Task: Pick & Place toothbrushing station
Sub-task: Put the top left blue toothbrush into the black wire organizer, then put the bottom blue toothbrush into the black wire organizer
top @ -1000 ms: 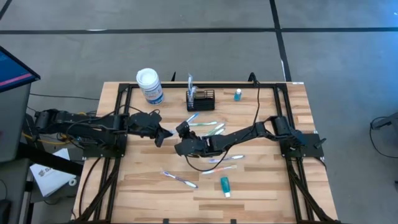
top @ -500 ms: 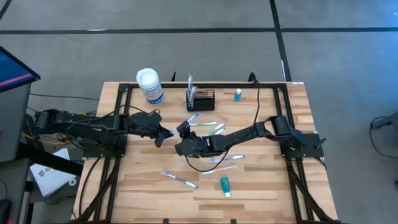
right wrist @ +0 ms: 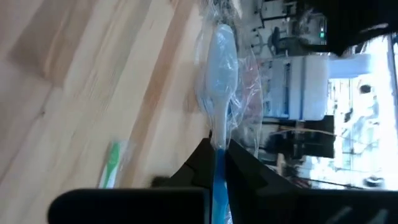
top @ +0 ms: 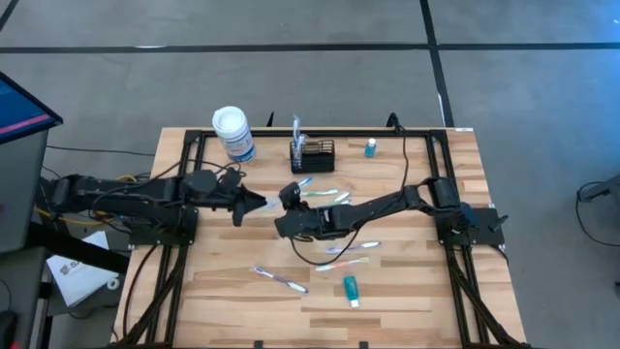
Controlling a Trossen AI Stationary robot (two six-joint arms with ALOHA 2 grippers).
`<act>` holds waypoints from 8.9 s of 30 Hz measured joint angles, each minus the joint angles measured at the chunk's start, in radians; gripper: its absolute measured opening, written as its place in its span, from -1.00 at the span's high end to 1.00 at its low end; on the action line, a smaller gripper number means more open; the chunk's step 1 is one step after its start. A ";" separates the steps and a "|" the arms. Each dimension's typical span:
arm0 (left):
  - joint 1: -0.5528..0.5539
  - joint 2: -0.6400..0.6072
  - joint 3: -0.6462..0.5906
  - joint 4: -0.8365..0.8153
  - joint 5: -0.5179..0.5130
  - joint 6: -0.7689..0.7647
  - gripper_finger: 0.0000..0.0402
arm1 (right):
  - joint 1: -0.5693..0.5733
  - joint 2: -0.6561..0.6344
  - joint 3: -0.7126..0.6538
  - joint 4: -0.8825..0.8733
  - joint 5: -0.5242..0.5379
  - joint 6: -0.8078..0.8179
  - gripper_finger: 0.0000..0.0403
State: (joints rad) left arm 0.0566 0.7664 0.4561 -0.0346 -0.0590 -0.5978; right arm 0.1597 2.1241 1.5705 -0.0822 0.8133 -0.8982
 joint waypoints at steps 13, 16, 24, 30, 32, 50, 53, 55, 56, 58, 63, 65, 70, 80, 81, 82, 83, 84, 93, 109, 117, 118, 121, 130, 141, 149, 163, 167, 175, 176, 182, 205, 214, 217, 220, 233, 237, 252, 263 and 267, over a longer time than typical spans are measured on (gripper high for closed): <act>0.000 -0.014 0.000 -0.002 -0.020 0.026 0.54 | -0.090 -0.243 -0.104 -0.103 -0.266 0.315 0.95; 0.000 -0.014 0.000 -0.001 -0.020 0.041 0.54 | -0.117 -0.308 -0.167 -0.049 -0.278 0.344 0.95; 0.000 -0.014 0.000 0.007 -0.029 0.076 0.54 | -0.204 -0.486 -0.374 0.158 -0.404 0.415 0.95; 0.000 -0.014 0.000 0.015 -0.030 0.080 0.54 | -0.309 -0.548 -0.457 0.309 -0.554 0.480 0.95; 0.000 -0.014 0.000 0.016 -0.030 0.095 0.54 | -0.350 -0.553 -0.464 0.322 -0.605 0.503 0.95; -0.001 -0.014 0.000 0.029 -0.030 0.183 0.54 | -0.620 -0.466 -0.463 0.484 -0.888 0.614 0.95; -0.001 -0.014 0.000 0.029 -0.030 0.183 0.54 | -0.670 -0.461 -0.464 0.484 -0.969 0.645 0.95; -0.001 -0.014 0.000 0.028 -0.030 0.195 0.54 | -0.693 -0.460 -0.468 0.500 -1.011 0.654 0.95; -0.001 -0.014 0.000 0.029 -0.030 0.200 0.54 | -0.702 -0.461 -0.478 0.533 -1.019 0.656 0.95; -0.001 -0.014 0.000 0.029 -0.030 0.202 0.54 | -0.717 -0.463 -0.516 0.595 -1.028 0.671 0.95; -0.001 -0.014 0.000 0.031 -0.030 0.227 0.54 | -0.759 -0.461 -0.614 0.794 -1.144 0.764 0.95; -0.001 -0.014 0.000 0.035 -0.030 0.236 0.54 | -0.768 -0.463 -0.646 0.836 -1.146 0.768 0.95; -0.001 -0.014 0.000 0.037 -0.030 0.242 0.54 | -0.797 -0.462 -0.668 0.866 -1.157 0.804 0.95; 0.001 -0.014 0.000 0.064 -0.045 0.279 0.54 | -0.809 -0.461 -0.741 0.939 -1.156 0.844 0.95; 0.001 -0.014 -0.001 0.064 -0.046 0.279 0.54 | -0.810 -0.461 -0.746 0.944 -1.153 0.846 0.95; 0.001 -0.014 -0.001 0.065 -0.046 0.279 0.54 | -0.812 -0.461 -0.750 0.946 -1.150 0.846 0.95; 0.001 -0.014 -0.001 0.068 -0.046 0.279 0.54 | -0.812 -0.461 -0.755 0.948 -1.149 0.847 0.95; 0.001 -0.014 -0.001 0.068 -0.046 0.279 0.54 | -0.809 -0.461 -0.758 0.952 -1.150 0.847 0.95; 0.001 -0.014 -0.001 0.086 -0.046 0.279 0.54 | -0.809 -0.460 -0.758 0.953 -1.147 0.847 0.95; 0.001 -0.014 -0.001 0.099 -0.045 0.285 0.54 | -0.824 -0.288 -0.757 1.114 -1.153 0.933 0.95; 0.001 -0.014 -0.001 0.104 -0.045 0.306 0.54 | -0.823 -0.288 -0.757 1.116 -1.153 0.950 0.94; 0.001 -0.014 -0.001 0.104 -0.045 0.306 0.54 | -0.823 -0.288 -0.757 1.117 -1.153 0.951 0.94; 0.001 -0.014 -0.001 0.104 -0.045 0.306 0.54 | -0.824 -0.288 -0.757 1.116 -1.153 0.951 0.94; 0.001 -0.014 -0.001 0.107 -0.045 0.306 0.54 | -0.822 -0.288 -0.757 1.111 -1.153 0.952 0.81; 0.001 -0.014 -0.001 0.112 -0.045 0.306 0.54 | -0.821 -0.288 -0.757 1.096 -1.156 0.974 0.75; 0.001 -0.014 -0.001 0.114 -0.045 0.306 0.54 | -0.821 -0.288 -0.757 1.075 -1.199 0.977 0.56; 0.001 -0.014 -0.001 0.119 -0.045 0.306 0.54 | -0.821 -0.296 -0.757 1.016 -1.210 0.970 -0.05; 0.001 -0.014 -0.001 0.119 -0.045 0.307 0.54 | -0.822 -0.338 -0.756 0.970 -1.210 0.959 -0.14; 0.001 -0.014 -0.001 0.119 -0.045 0.312 0.54 | -0.832 -0.448 -0.757 0.772 -1.208 0.921 -0.14; 0.001 -0.014 -0.001 0.119 -0.045 0.313 0.54 | -0.832 -0.462 -0.757 0.748 -1.208 0.917 -0.13; 0.001 -0.014 -0.001 0.119 -0.045 0.313 0.54 | -0.826 -0.525 -0.757 0.564 -1.208 0.916 -0.10; 0.000 -0.014 -0.001 0.118 -0.045 0.313 0.54 | -0.572 -0.640 -0.757 0.078 -1.196 0.887 -0.10; 0.000 -0.014 -0.001 0.118 -0.045 0.313 0.54 | -0.435 -0.632 -0.757 -0.035 -1.083 0.862 -0.10; 0.000 -0.014 -0.001 0.118 -0.045 0.313 0.54 | -0.388 -0.632 -0.757 -0.068 -1.015 0.862 -0.10; 0.000 -0.014 -0.001 0.118 -0.044 0.313 0.54 | -0.343 -0.632 -0.757 -0.096 -0.965 0.863 -0.10; 0.001 -0.014 -0.001 0.118 -0.045 0.313 0.54 | -0.216 -0.632 -0.757 -0.200 -0.752 0.864 -0.09; 0.000 -0.014 -0.001 0.118 -0.044 0.313 0.54 | -0.204 -0.632 -0.757 -0.237 -0.740 0.864 -0.09; 0.000 -0.014 -0.001 0.119 -0.045 0.313 0.54 | -0.164 -0.475 -0.727 -0.217 -0.710 0.869 -0.09; 0.001 -0.014 -0.001 0.120 -0.045 0.313 0.54 | -0.145 -0.333 -0.609 -0.276 -0.709 0.835 0.13; 0.001 -0.014 -0.001 0.120 -0.045 0.313 0.54 | -0.138 -0.317 -0.577 -0.328 -0.711 0.823 0.38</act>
State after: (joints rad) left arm 0.0574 0.7525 0.4553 0.0850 -0.1036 -0.2848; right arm 0.0221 1.8069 0.9937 -0.4107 0.1023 -0.0753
